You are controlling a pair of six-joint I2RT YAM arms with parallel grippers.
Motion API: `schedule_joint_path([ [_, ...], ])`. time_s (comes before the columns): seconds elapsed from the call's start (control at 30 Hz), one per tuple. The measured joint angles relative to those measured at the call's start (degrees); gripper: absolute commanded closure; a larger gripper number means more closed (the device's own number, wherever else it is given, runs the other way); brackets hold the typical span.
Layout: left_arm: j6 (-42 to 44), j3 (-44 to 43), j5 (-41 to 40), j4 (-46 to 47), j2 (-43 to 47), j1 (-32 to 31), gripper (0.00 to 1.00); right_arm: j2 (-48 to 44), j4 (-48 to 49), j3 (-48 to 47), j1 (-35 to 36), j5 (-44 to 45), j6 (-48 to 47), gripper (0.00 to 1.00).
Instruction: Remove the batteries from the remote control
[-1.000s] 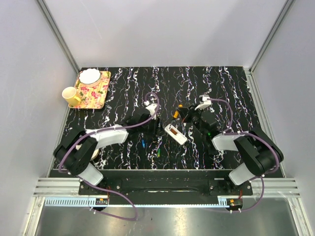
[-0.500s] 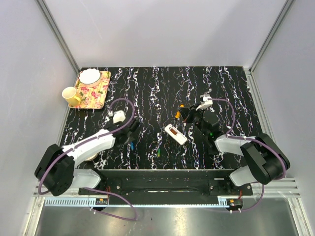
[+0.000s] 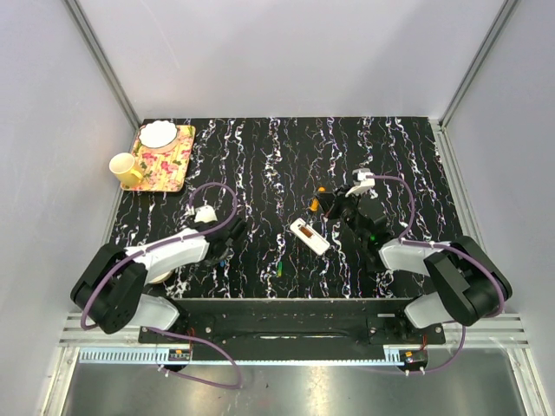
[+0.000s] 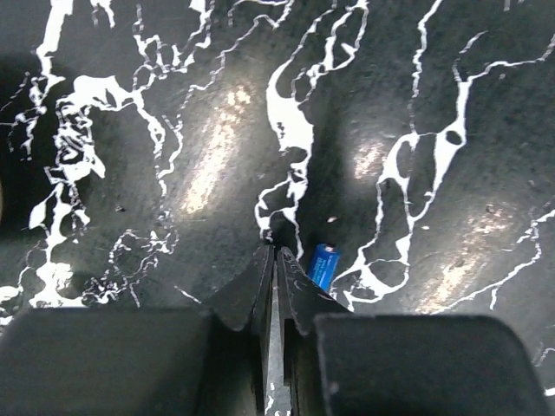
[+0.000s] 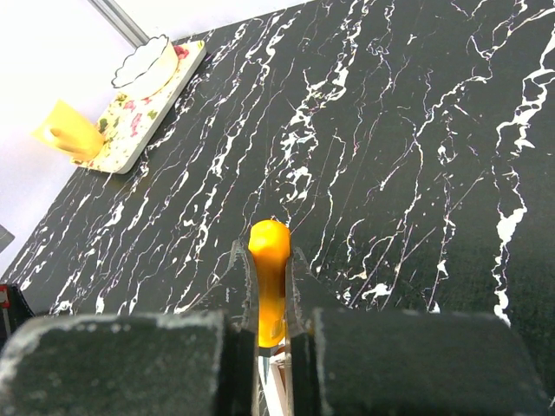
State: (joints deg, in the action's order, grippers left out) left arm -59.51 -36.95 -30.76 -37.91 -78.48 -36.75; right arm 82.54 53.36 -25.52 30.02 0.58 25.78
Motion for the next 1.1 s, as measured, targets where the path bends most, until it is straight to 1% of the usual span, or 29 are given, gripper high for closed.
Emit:
schedule_joint_path([
  [0.3,2.03,-1.49,3.39,3.52,-1.25,-0.31,0.90,-3.96,-2.38,0.22,0.00,0.07,-0.50,1.00],
  [0.4,2.10,-1.70,3.87,3.41,-1.31,-0.33,0.83,-6.08,-4.04,0.22,0.00,0.74,-1.40,1.00],
  [0.53,4.04,-3.30,4.17,1.16,-1.29,-0.52,0.70,-11.32,-8.87,0.24,-0.24,4.39,-3.61,1.00],
  [0.57,5.05,-4.33,4.02,0.57,-1.29,-0.70,0.49,-12.81,-10.14,0.28,-0.35,5.38,-4.24,1.00],
  [0.63,7.30,-6.88,3.34,-0.66,-1.29,-1.27,0.32,-16.70,-13.07,0.35,-1.05,7.87,-5.97,1.00],
  [0.67,8.15,-8.59,2.82,-1.09,-1.29,-1.86,0.22,-18.58,-14.34,0.44,-1.68,9.16,-6.75,1.00],
  [0.77,11.39,-14.49,0.76,-1.16,-1.29,-4.59,0.15,-22.77,-17.97,0.44,-3.85,13.03,-9.25,1.00],
  [0.9,16.41,-22.56,0.72,1.38,-3.56,-9.05,0.14,-25.94,-22.58,0.59,-5.86,19.28,-11.52,1.00],
  [0.97,19.39,-26.75,2.40,3.69,-6.60,-10.97,0.14,-27.30,-24.39,1.11,-6.43,22.56,-12.31,1.00],
  [1.1,25.20,-36.61,8.24,8.55,-16.09,-14.29,0.14,-30.03,-27.41,2.54,-7.32,28.15,-13.68,1.00],
])
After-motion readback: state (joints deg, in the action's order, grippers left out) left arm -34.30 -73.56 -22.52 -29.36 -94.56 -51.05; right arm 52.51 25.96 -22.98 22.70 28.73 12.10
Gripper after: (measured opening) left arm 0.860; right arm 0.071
